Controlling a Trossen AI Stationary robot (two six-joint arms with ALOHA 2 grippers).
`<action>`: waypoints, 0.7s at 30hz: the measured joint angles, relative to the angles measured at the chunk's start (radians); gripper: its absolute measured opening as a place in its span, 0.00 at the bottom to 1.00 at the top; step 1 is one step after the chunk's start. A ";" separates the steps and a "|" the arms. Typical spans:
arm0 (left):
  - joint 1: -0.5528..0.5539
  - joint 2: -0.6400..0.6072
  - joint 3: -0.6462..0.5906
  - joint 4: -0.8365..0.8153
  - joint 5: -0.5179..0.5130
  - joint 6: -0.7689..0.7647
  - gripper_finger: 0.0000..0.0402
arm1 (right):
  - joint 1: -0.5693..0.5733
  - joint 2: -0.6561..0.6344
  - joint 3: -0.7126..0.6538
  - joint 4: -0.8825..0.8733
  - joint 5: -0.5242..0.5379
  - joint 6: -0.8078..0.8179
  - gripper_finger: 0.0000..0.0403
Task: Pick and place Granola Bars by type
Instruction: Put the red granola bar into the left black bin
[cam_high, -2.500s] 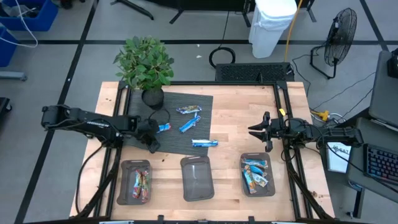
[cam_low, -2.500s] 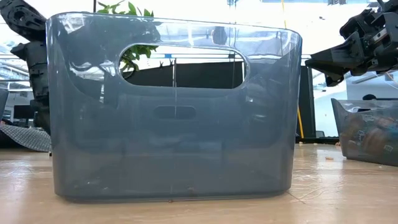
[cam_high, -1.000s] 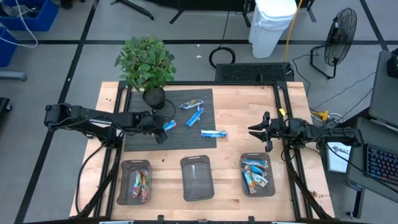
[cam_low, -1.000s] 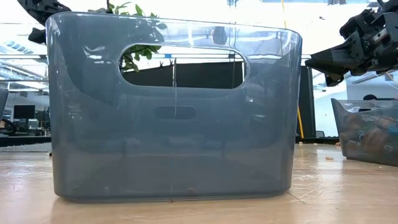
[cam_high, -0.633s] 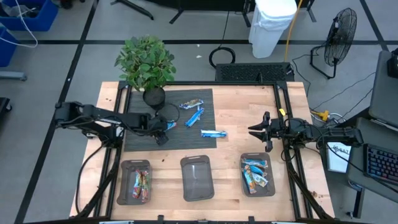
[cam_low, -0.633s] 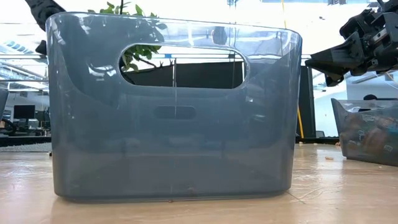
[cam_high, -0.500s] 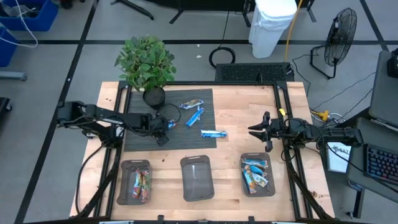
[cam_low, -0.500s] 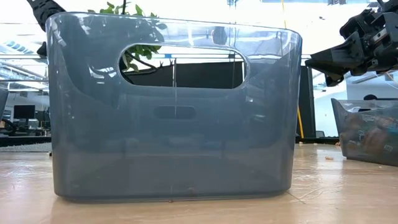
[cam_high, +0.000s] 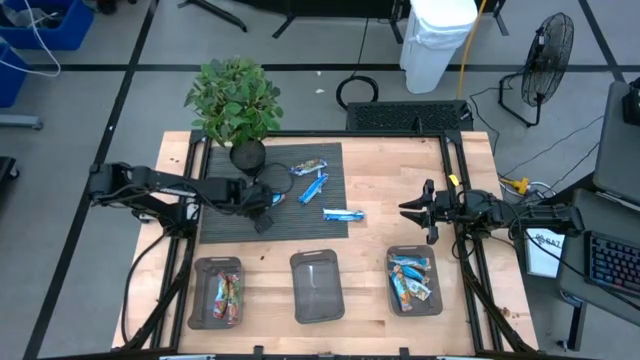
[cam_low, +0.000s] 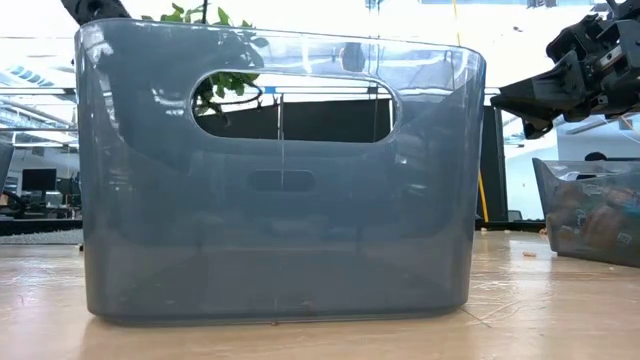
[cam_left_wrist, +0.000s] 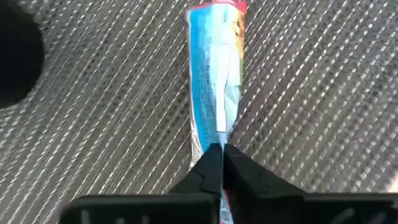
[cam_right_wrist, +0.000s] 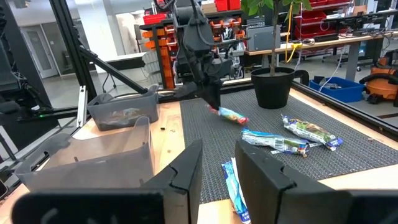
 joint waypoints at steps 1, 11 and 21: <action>0.000 -0.001 0.015 -0.013 -0.008 0.000 0.03 | 0.000 0.000 0.000 0.000 0.000 0.000 0.21; -0.135 -0.001 0.328 -0.399 -0.103 -0.051 0.01 | 0.000 0.000 0.000 0.000 0.000 0.000 0.21; -0.509 0.002 0.616 -0.888 0.043 -0.515 0.00 | 0.000 0.000 0.000 0.000 0.000 0.000 0.21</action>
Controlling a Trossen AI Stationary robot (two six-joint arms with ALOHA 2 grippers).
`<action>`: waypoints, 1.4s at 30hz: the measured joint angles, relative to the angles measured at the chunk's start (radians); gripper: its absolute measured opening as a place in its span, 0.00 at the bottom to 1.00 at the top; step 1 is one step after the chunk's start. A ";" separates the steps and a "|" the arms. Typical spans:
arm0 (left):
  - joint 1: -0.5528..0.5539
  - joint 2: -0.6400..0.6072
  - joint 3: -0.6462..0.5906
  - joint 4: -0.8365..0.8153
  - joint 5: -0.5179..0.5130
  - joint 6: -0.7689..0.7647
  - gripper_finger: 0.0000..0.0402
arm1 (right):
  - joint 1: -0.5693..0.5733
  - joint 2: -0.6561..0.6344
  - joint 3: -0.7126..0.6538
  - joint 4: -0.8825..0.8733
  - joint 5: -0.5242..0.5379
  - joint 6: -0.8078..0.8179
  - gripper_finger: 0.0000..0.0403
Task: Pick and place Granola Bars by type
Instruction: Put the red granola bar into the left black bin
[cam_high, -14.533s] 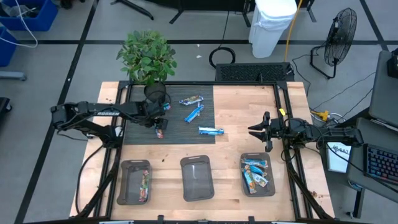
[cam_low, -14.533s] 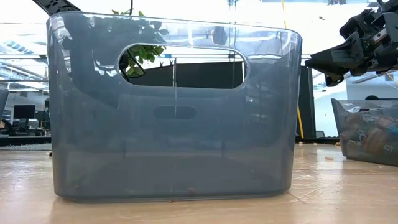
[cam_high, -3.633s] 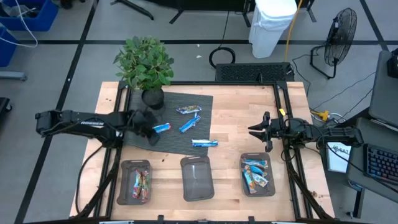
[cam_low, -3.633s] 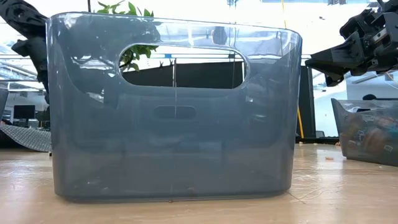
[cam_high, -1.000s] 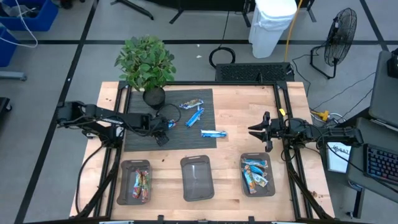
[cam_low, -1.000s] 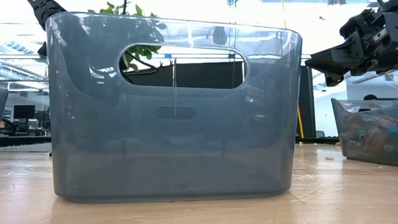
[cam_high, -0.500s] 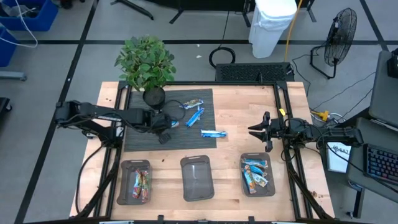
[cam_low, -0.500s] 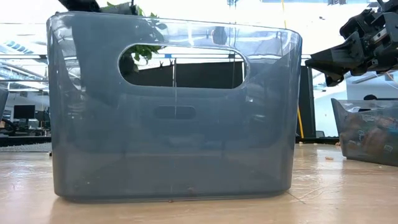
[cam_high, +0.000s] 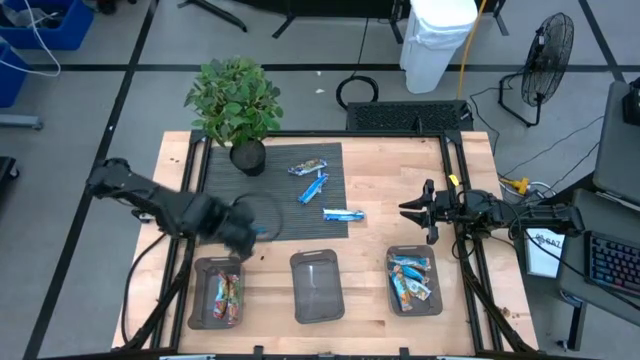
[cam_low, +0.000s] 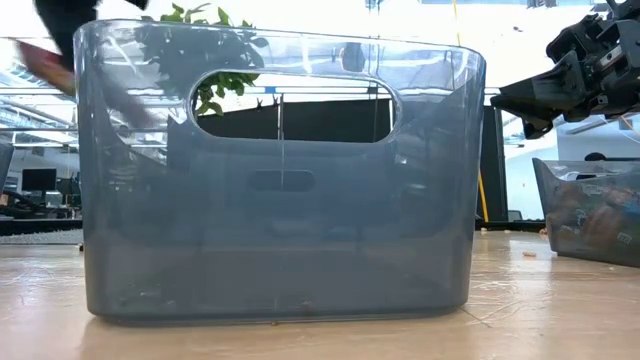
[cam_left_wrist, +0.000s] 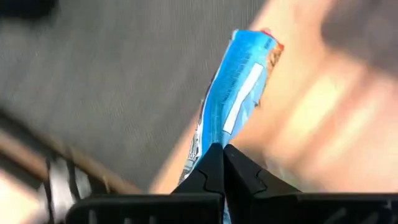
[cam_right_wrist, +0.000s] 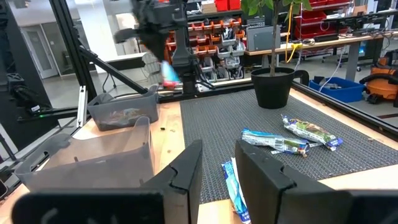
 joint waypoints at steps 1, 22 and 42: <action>-0.051 0.000 0.007 -0.037 0.027 -0.080 0.00 | 0.000 0.000 0.000 0.000 0.000 0.000 0.21; -0.608 0.055 -0.002 -0.052 0.160 -0.925 0.00 | 0.000 0.000 0.000 0.000 0.000 0.000 0.21; -0.602 0.055 -0.003 0.021 0.075 -0.870 0.01 | 0.000 0.000 0.000 0.000 0.000 0.000 0.21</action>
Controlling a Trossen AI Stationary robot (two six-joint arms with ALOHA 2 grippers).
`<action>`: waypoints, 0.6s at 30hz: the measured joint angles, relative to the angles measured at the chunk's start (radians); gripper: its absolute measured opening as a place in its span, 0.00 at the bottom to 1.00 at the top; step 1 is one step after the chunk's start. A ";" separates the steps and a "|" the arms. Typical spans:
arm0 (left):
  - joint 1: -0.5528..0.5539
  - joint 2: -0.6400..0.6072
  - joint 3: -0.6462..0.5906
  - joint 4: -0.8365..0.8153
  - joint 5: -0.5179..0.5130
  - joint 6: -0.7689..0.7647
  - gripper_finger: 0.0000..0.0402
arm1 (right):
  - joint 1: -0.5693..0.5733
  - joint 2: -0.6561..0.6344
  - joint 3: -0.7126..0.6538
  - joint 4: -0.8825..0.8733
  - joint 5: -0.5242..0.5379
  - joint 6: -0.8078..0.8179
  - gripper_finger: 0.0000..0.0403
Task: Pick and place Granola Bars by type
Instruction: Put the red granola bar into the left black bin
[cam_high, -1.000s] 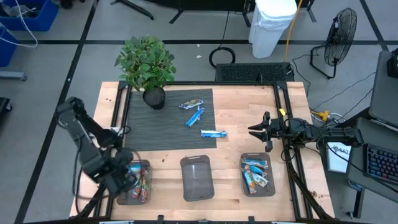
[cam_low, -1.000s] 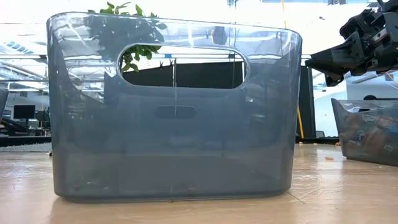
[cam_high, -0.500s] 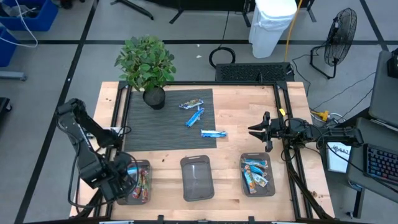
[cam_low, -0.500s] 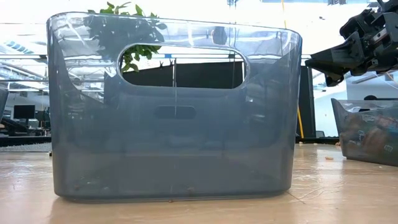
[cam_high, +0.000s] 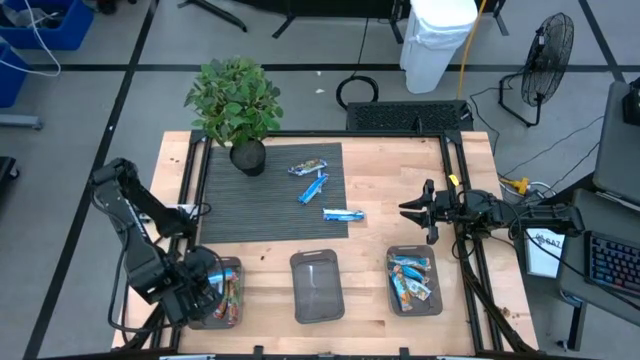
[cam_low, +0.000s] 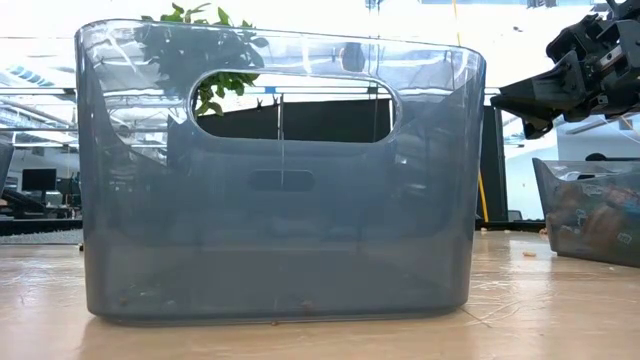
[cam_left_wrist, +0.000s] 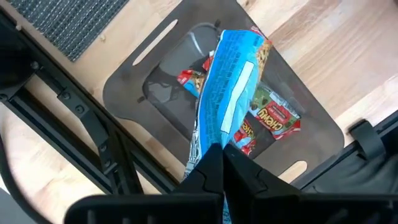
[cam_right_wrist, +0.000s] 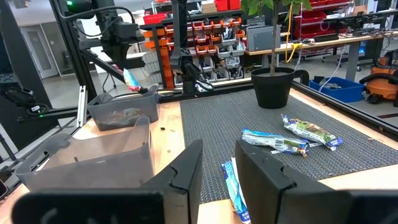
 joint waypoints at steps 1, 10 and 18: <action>0.000 0.000 0.000 0.000 -0.006 0.000 0.01 | 0.000 0.000 0.000 0.000 0.000 0.000 0.21; 0.000 0.000 0.000 0.000 -0.021 0.014 0.01 | 0.000 0.000 0.000 0.000 0.000 0.000 0.21; 0.000 0.000 0.000 0.000 -0.022 0.014 0.01 | 0.000 0.000 0.000 0.000 0.000 0.000 0.21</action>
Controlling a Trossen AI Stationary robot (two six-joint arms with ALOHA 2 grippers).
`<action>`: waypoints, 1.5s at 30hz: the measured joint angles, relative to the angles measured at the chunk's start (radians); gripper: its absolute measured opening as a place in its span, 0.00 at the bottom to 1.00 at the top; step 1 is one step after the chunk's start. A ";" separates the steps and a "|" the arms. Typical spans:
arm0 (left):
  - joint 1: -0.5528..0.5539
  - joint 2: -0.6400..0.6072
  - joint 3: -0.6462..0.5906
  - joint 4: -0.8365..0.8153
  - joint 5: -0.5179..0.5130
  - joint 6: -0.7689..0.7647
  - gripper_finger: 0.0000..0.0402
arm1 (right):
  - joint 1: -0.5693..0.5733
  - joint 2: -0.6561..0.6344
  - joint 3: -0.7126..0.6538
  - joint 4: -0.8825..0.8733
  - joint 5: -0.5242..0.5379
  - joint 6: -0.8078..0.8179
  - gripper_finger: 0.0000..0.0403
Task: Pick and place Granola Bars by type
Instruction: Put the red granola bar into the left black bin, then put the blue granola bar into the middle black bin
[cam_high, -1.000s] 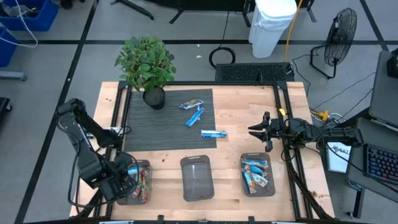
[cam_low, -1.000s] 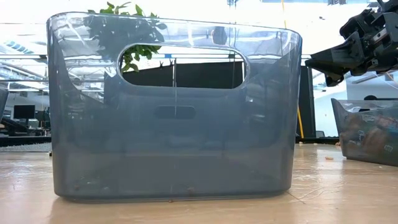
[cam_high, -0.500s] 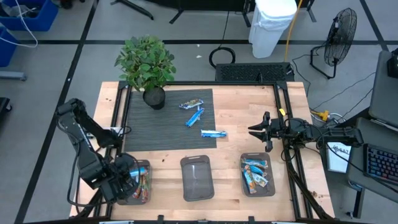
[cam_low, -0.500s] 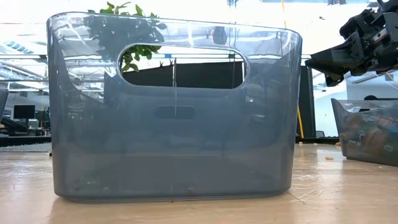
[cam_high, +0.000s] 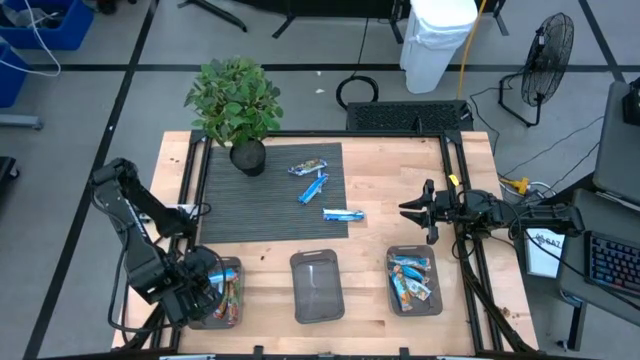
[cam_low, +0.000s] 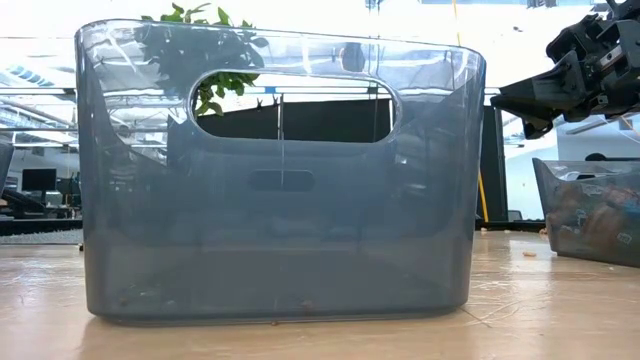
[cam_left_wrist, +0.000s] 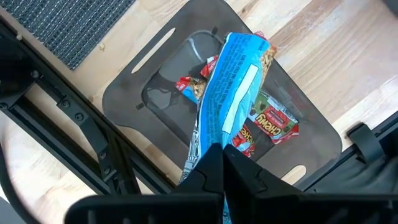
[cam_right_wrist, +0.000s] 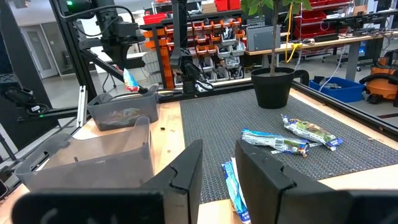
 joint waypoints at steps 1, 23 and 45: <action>0.000 0.000 0.000 0.000 0.000 0.000 0.01 | 0.000 0.000 0.000 0.000 0.000 0.000 0.21; 0.000 0.000 0.000 0.000 -0.014 -0.019 0.02 | 0.000 0.000 0.000 0.000 0.000 0.000 0.21; -0.015 -0.007 -0.075 -0.026 -0.645 0.200 0.31 | 0.000 0.000 0.000 0.000 0.000 0.000 0.21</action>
